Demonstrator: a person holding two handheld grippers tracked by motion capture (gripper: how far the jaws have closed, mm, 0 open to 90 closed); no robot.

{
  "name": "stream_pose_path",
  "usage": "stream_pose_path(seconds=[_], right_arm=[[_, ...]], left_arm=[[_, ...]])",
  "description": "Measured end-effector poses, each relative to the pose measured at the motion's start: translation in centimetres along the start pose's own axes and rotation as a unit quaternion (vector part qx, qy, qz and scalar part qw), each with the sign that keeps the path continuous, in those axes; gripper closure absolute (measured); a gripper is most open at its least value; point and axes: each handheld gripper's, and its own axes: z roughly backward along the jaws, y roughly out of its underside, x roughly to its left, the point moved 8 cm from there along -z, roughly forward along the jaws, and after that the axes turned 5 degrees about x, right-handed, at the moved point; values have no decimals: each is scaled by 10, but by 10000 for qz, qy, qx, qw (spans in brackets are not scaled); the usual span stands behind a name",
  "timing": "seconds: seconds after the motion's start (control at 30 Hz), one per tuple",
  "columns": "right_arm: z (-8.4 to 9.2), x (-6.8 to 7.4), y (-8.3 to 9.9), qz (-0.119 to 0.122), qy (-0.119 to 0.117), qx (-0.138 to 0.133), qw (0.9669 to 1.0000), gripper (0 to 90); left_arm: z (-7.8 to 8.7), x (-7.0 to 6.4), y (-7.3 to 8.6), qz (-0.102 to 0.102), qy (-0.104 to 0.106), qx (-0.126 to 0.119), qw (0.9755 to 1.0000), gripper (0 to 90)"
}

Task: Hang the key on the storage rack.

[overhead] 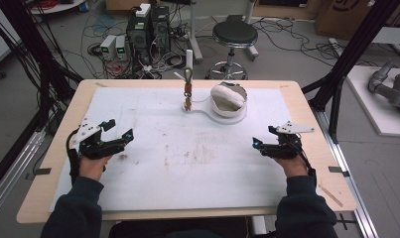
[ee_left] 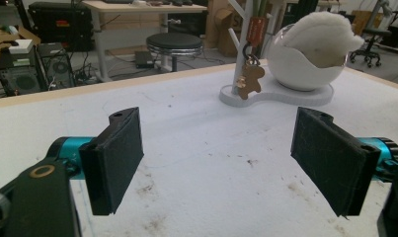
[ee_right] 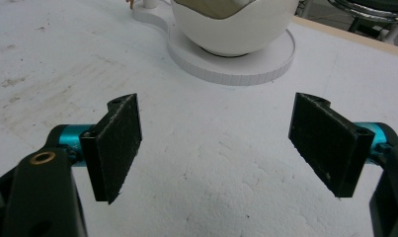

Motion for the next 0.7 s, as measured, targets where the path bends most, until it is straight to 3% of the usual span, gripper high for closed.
stream_pose_path(seconds=[0.33,0.7], right_arm=[[2,-1,0,-78,56,-14,10000,208],[2,-1,1,-100,39,-20,9999,208]], left_arm=[[-2,-5,4,-14,105,73,9999,199],[-1,-4,5,-28,80,106,9999,199]])
